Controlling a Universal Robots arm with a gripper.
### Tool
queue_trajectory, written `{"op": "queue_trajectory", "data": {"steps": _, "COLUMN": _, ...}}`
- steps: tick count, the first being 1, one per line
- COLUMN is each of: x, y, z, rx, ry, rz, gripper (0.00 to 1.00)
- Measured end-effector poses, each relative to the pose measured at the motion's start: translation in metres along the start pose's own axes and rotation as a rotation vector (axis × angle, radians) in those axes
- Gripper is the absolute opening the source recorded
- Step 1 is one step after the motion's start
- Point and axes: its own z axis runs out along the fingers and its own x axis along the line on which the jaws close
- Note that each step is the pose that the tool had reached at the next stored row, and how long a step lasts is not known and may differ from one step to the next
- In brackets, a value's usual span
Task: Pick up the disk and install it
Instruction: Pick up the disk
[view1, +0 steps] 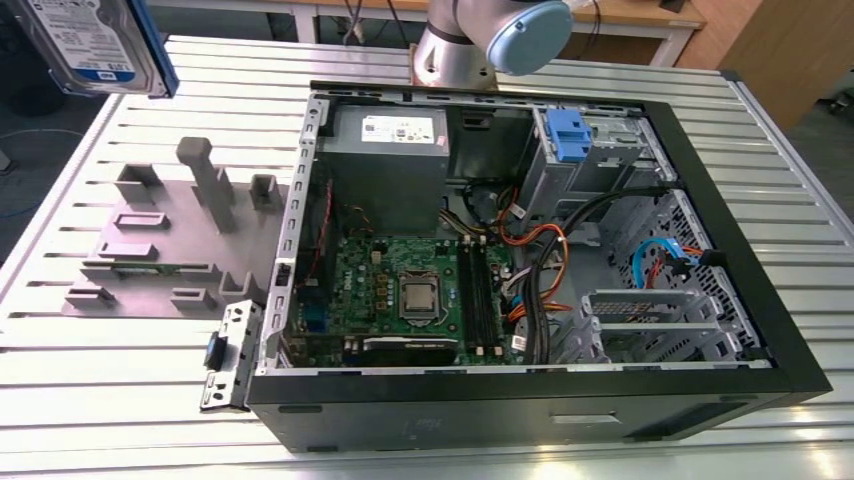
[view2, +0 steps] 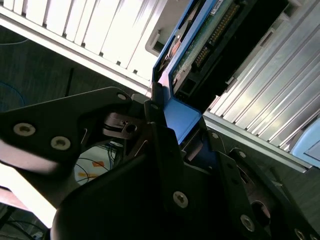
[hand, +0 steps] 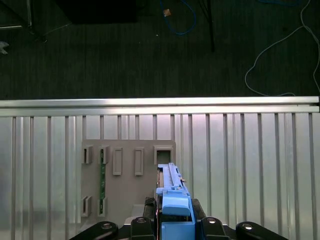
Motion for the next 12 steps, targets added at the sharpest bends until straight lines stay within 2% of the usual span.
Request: {"op": "queue_trajectory", "data": {"steps": 12, "x": -0.0001, "y": 0.0002, "z": -0.0087, "rx": 0.0, "ry": 0.0, "rz": 0.0, "gripper": 0.36}}
